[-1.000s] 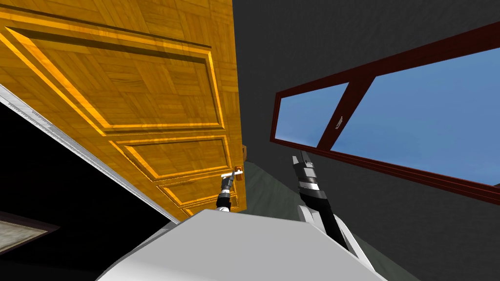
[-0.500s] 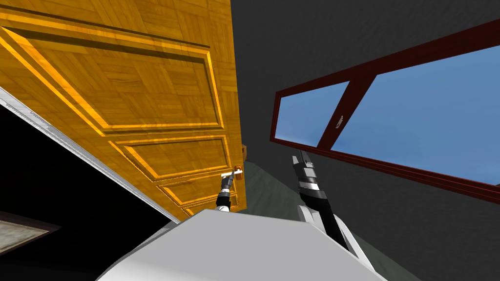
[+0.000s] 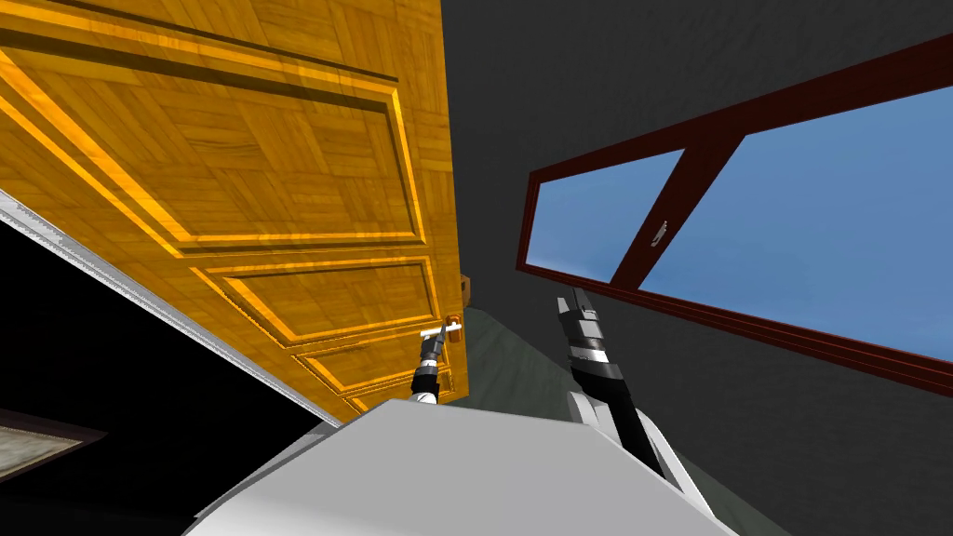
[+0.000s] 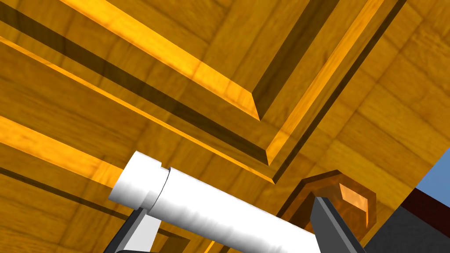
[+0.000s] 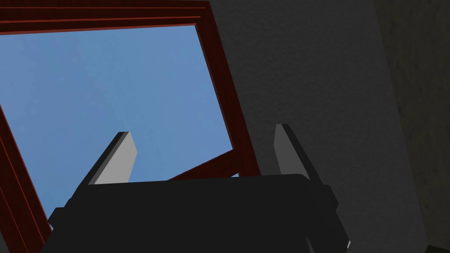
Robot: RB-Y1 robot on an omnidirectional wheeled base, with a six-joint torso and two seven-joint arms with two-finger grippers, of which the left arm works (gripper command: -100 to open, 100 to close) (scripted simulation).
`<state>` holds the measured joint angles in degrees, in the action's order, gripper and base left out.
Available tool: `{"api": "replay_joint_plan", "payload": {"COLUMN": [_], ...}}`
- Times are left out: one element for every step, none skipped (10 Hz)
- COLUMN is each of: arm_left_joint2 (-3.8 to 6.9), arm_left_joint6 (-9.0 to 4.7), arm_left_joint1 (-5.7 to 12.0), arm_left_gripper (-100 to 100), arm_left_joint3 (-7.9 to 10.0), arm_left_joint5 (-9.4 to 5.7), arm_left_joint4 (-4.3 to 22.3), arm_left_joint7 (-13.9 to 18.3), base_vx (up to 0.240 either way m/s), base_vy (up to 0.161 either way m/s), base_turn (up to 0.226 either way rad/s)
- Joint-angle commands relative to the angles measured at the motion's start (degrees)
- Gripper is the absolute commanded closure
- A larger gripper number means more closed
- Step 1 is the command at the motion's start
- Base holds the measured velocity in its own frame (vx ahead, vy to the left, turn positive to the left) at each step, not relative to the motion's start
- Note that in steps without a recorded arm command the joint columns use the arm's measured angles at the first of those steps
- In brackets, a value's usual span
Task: Push the door open
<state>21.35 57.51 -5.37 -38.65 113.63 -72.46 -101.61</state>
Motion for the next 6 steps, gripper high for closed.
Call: {"api": "replay_joint_plan", "payload": {"arm_left_joint2": [1.22, 1.22, 1.22, 1.5, 1.5, 1.5], "arm_left_joint6": [-0.68, -0.68, -0.68, -0.75, -0.75, -0.75], "arm_left_joint1": [-0.63, -0.63, -0.63, -0.68, -0.68, -0.68], "arm_left_gripper": [100, 100, 100, 100, 100, 100], "arm_left_joint3": [0.08, 0.08, 0.08, 0.25, 0.25, 0.25], "arm_left_joint5": [0.38, 0.38, 0.38, 0.48, 0.48, 0.48], "arm_left_joint4": [1.1, 1.1, 1.1, 1.3, 1.3, 1.3], "arm_left_joint7": [-1.8, -1.8, -1.8, -2.4, -2.4, -2.4], "base_vx": [0.036, 0.01, -0.005, 0.007, 0.016, 0.011], "base_vy": [-0.006, 0.004, 0.0, -0.012, -0.013, -0.005], "base_turn": [0.01, 0.002, -0.011, 0.001, 0.002, 0.001]}}
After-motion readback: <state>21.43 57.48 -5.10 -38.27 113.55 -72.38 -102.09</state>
